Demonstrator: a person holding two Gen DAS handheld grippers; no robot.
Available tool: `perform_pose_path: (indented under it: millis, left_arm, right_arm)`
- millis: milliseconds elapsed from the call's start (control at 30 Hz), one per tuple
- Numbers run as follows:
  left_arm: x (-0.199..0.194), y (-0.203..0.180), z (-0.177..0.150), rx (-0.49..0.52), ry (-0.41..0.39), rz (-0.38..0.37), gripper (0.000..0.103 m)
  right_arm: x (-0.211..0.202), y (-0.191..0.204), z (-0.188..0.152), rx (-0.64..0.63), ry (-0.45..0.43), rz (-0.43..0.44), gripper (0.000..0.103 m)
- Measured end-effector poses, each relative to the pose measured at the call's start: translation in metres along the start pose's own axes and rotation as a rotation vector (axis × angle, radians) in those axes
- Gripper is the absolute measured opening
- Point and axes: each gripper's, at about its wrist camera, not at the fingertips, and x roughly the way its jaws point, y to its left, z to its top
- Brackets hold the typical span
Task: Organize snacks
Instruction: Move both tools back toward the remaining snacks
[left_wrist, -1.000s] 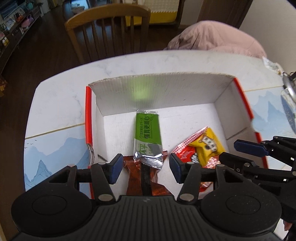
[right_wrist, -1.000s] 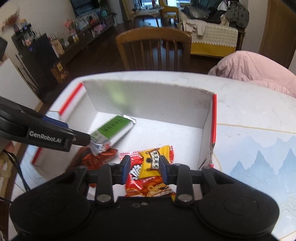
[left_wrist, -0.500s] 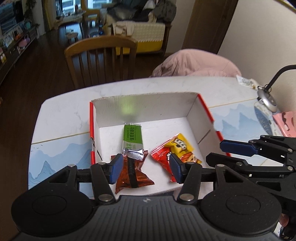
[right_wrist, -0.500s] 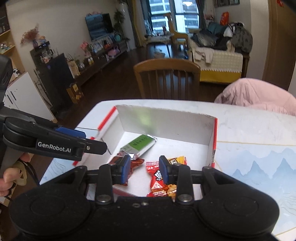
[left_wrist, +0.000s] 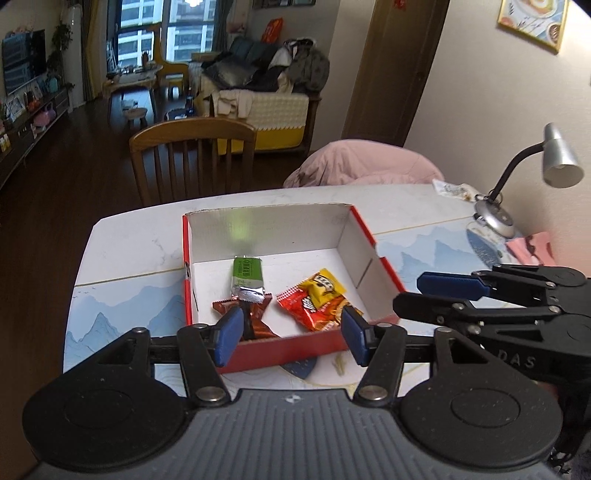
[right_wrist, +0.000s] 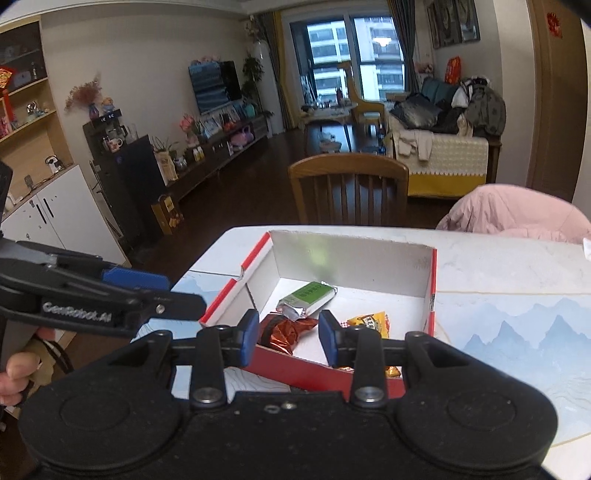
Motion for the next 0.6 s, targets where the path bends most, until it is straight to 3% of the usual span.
perform_pose_path:
  millis: [300, 500, 600]
  left_arm:
    - [-0.034, 0.009, -0.041, -0.02, -0.049, 0.001, 0.069]
    - [-0.046, 0.02, -0.068, -0.06, -0.037, 0.004, 0.069]
    - [-0.052, 0.023, -0.083, -0.055, -0.048, 0.023, 0.069]
  right_arm:
    - [-0.023, 0.015, -0.025, -0.008, -0.031, -0.014, 0.036]
    - [-0.032, 0.02, -0.048, 0.029, -0.014, -0.001, 0.037]
    - [-0.036, 0.021, -0.06, 0.048, -0.009, 0.007, 0.042]
